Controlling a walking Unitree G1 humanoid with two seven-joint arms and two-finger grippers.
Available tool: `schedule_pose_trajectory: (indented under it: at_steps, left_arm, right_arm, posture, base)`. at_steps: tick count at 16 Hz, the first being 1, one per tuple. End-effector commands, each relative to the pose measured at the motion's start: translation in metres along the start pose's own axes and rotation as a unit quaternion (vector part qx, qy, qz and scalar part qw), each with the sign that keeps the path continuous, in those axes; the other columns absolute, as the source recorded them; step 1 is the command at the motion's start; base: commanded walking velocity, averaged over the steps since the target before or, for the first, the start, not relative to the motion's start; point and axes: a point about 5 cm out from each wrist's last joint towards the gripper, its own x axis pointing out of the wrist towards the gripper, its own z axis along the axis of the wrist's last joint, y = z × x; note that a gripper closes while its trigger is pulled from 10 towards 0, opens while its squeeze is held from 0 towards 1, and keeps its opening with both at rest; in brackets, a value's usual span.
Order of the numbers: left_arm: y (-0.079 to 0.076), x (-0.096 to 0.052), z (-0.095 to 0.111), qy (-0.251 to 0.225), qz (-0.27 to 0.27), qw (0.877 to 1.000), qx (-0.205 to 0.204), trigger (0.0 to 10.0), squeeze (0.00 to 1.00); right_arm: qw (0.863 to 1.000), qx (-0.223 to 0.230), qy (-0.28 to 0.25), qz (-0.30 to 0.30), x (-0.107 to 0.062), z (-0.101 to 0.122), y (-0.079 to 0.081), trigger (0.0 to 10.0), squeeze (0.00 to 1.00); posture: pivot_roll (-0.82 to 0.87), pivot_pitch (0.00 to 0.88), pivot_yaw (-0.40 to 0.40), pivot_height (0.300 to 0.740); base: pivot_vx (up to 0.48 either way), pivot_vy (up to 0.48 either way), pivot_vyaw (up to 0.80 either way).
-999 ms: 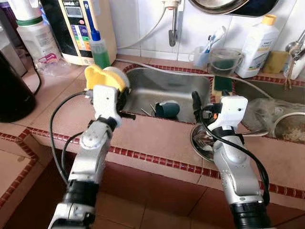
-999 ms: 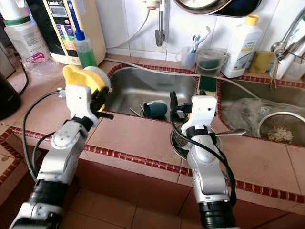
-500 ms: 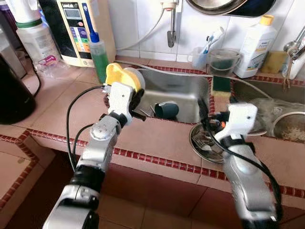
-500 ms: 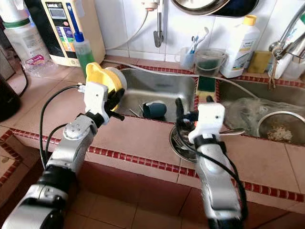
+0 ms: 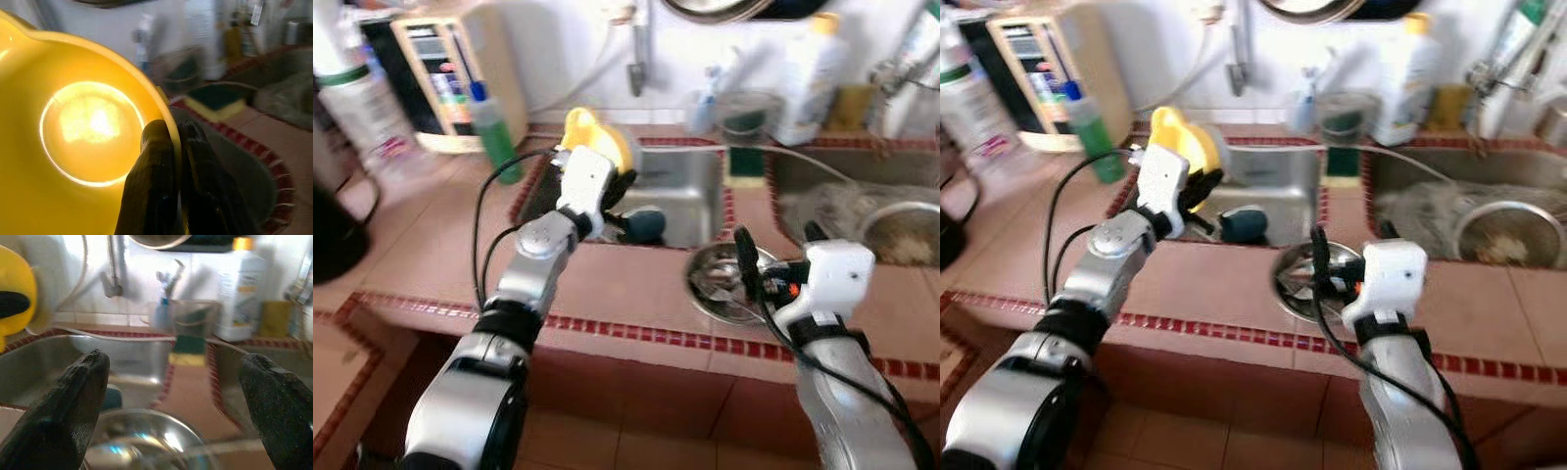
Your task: Kitchen organization
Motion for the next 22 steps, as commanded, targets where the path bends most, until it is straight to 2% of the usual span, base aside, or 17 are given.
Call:
schedule_pose_trajectory:
  at_steps: [1,5,6,10,15,22]
  left_arm:
    - [0.000,0.004,0.004,-0.001,-0.014,1.000,0.011,10.0,0.00]
    - [-0.001,0.008,0.002,0.016,-0.045,0.999,0.001,10.0,0.00]
    - [0.001,0.009,0.000,0.028,-0.054,0.998,-0.017,10.0,0.00]
    - [0.015,0.006,0.004,0.046,-0.074,0.996,-0.020,10.0,0.00]
    - [0.042,0.001,0.013,0.072,-0.043,0.996,-0.013,10.0,0.00]
    - [0.055,-0.001,0.021,0.087,-0.029,0.996,0.007,10.0,0.00]
  right_arm:
    - [1.000,0.002,-0.004,0.000,-0.006,0.008,0.003,10.0,0.00]
    - [1.000,0.018,0.001,0.003,-0.023,0.023,0.007,10.0,0.00]
    - [0.999,0.035,0.002,0.008,-0.029,0.028,0.009,10.0,0.00]
    - [0.994,0.102,-0.003,0.028,-0.044,0.043,0.016,10.0,0.00]
    - [0.987,0.150,0.005,0.058,-0.059,0.056,0.027,10.0,0.00]
    - [0.982,0.172,0.017,0.070,-0.065,0.057,0.030,10.0,0.00]
  posture:
    - [-0.48,0.144,0.185,0.740]
    - [-0.51,0.212,0.207,0.740]
    - [-0.51,0.231,0.209,0.740]
    - [-0.50,0.303,0.211,0.740]
    - [-0.48,0.385,0.225,0.740]
    - [-0.46,0.421,0.237,0.740]
  base:
    - [0.000,0.000,0.00]
    - [0.000,0.000,0.00]
    - [0.000,0.000,0.00]
    - [0.000,0.000,0.00]
    - [0.000,0.000,0.00]
    - [0.000,0.000,0.00]
